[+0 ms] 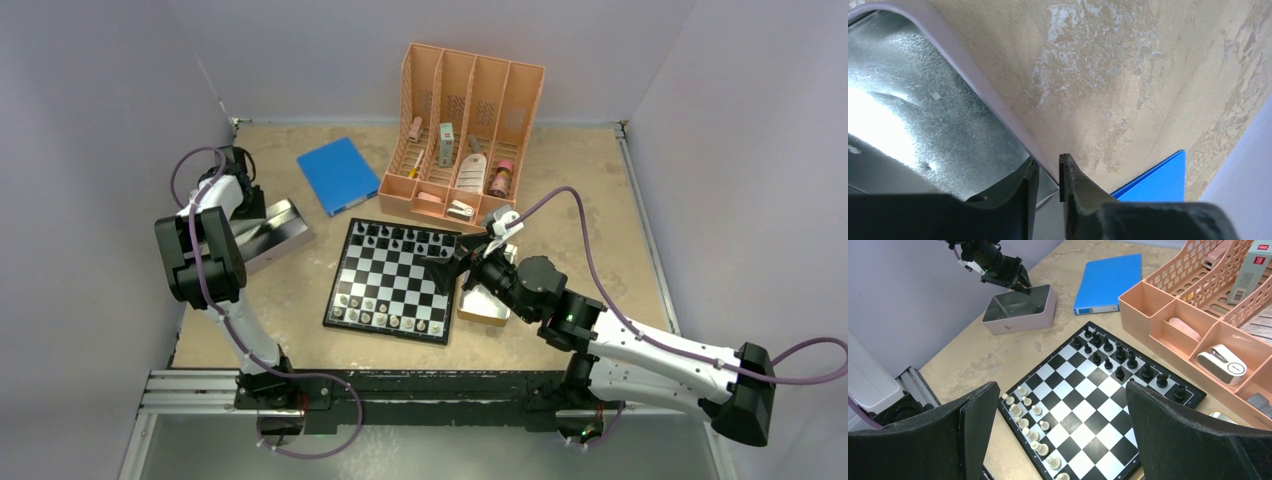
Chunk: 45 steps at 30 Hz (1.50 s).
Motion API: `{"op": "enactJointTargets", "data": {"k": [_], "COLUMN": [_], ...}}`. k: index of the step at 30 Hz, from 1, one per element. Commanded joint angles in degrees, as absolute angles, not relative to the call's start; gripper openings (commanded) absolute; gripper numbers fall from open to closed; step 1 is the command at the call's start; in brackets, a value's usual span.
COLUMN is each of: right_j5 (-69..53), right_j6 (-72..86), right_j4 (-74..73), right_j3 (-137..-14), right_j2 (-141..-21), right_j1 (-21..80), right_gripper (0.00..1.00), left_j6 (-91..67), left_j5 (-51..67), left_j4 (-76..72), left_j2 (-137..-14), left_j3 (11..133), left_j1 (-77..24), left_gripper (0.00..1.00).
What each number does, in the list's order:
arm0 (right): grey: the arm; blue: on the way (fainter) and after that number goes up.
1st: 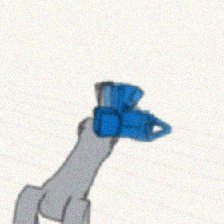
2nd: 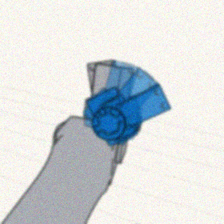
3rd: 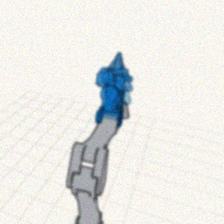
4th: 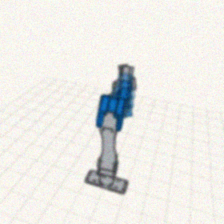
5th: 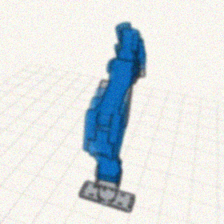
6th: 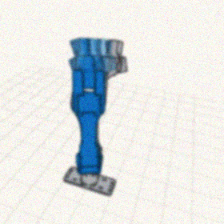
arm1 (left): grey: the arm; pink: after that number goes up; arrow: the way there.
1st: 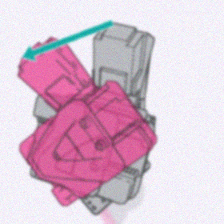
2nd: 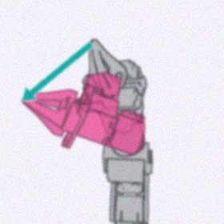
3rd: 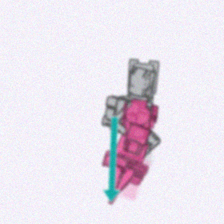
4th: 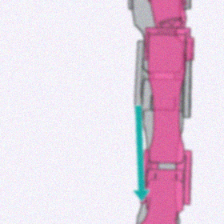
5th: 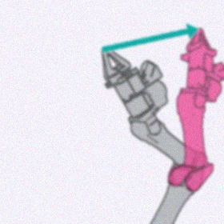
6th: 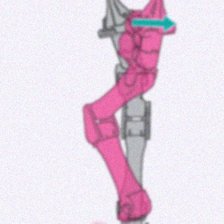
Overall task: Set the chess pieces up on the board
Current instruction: Adjust the storage box at the center of the board.
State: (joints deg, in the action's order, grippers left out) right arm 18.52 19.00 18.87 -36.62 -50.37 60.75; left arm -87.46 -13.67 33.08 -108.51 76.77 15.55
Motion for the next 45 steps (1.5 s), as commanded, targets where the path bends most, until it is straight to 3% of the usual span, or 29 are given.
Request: {"op": "enactJointTargets", "data": {"k": [1, 6, 12, 35, 45], "right_j5": [19.17, 19.33, 18.10, 15.68, 15.79], "right_j6": [18.03, 17.93, 18.44, 19.78, 19.51], "right_j4": [22.51, 22.60, 23.22, 26.08, 25.40], "right_j3": [-39.64, -39.26, -39.20, -35.62, -35.50], "right_j2": [-50.11, -49.79, -50.19, -46.18, -44.13], "right_j1": [60.93, 60.93, 60.95, 60.95, 60.97], "right_gripper": [0.99, 0.99, 0.99, 0.99, 0.99], "left_j6": [-86.49, -82.60, -79.83, -33.59, -18.73], "left_j5": [-14.13, -17.66, -17.15, 0.89, -3.27], "left_j4": [35.27, 33.35, 34.91, 28.75, 29.86], "left_j2": [-108.83, -106.41, -105.65, -98.21, -97.21], "left_j3": [78.70, 77.13, 77.54, 72.77, 72.20], "left_j1": [15.29, 15.29, 15.37, 12.59, 3.08], "left_gripper": [0.17, 0.12, 0.00, 0.00, 0.00]}}
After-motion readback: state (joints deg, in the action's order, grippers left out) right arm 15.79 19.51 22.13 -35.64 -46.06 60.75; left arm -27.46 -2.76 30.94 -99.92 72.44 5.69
